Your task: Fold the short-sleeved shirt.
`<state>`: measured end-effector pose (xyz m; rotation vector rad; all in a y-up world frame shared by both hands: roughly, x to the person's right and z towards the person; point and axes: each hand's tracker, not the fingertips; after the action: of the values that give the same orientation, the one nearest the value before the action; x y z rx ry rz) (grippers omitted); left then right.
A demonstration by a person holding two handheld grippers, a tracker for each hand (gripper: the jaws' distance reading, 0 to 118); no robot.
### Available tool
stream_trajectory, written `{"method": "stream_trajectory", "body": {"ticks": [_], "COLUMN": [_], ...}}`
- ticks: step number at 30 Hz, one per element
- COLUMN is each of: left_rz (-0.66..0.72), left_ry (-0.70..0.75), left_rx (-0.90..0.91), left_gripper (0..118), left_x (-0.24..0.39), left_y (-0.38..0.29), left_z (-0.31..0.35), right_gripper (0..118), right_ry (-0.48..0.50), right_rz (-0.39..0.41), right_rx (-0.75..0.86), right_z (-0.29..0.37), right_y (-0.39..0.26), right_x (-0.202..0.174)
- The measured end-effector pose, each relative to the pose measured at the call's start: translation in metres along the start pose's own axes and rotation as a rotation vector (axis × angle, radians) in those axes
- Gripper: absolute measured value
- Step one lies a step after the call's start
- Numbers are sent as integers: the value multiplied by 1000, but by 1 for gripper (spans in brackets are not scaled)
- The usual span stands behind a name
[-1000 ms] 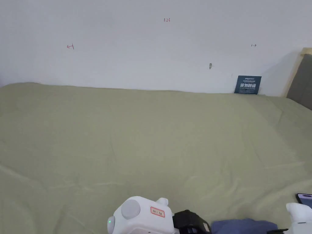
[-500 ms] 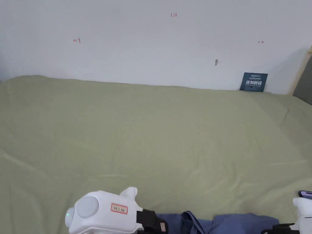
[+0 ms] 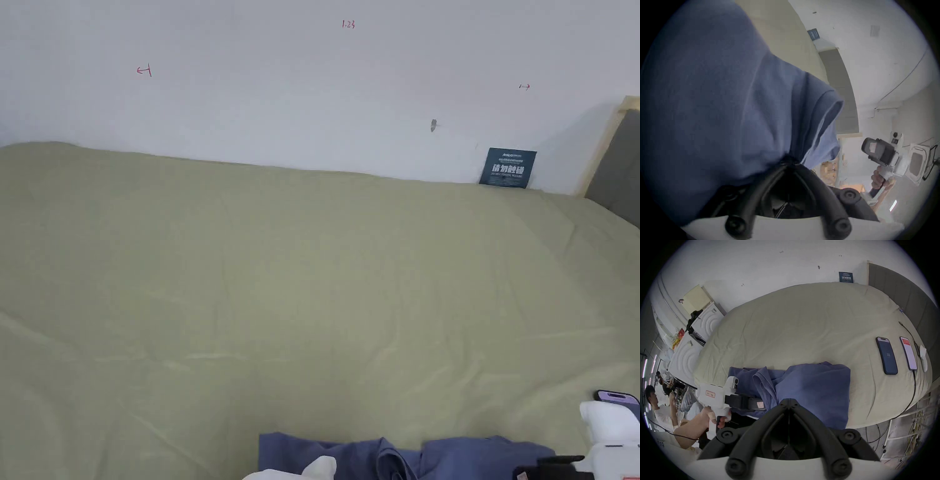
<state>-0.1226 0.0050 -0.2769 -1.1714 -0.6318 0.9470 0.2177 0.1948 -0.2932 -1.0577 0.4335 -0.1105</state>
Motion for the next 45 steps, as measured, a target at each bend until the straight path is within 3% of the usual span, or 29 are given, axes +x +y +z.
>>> {"method": "stream_trajectory", "body": {"ticks": [4, 8, 13, 22, 23, 25, 26, 27, 28, 31, 33, 35, 36, 37, 39, 45], "left_rz": [-20, -143, -5, 36, 37, 47, 61, 67, 57, 65, 43, 58, 64, 74, 43, 163], "left_ry": [32, -16, 149, 104, 105, 99, 84, 9, -71, -55, -141, -117, -108, -45, 102, 21], "left_rx": [-14, 77, 166, 158, 155, 146, 128, 125, 144, 111, 106, 106, 105, 92, 75, 281], "left_gripper": [0, 0, 0, 1, 7, 83, 113, 118, 118, 118, 117, 104, 66, 10, 10, 10], "left_x": [15, 29, -7, -32, -33, -41, -42, -44, -44, -49, -50, -46, -43, -41, -37, -37], "left_y": [5, 14, 24, 28, 29, 31, 30, 25, 28, 28, 27, 26, 28, 28, 28, 38], "left_z": [15, 84, 174, 179, 177, 168, 162, 160, 153, 132, 122, 115, 114, 113, 111, 201], "right_gripper": [0, 0, 0, 0, 0, 0, 0, 0, 0, 0, 0, 0, 0, 0, 0, 0], "right_ry": [2, 12, 13, 22, 23, 19, 19, 22, 21, 23, 24, 24, 23, 20, 15, 20], "right_rz": [1, -3, 33, 49, 52, 49, 48, 45, 37, 34, 36, 31, 29, 28, 24, 25], "right_rx": [-22, -28, -31, -41, -45, -45, -45, -48, -49, -51, -55, -56, -58, -62, -65, -68], "right_z": [-9, -14, -13, -15, -15, -15, -15, -16, -16, -16, -17, -18, -18, -19, -21, -26], "right_y": [2, 5, 9, 10, 11, 11, 12, 12, 12, 10, 8, 6, 6, 5, 4, 9], "right_x": [-1, -3, -11, -15, -14, -13, -12, -11, -11, -9, -8, -6, -6, -5, -4, -8]}}
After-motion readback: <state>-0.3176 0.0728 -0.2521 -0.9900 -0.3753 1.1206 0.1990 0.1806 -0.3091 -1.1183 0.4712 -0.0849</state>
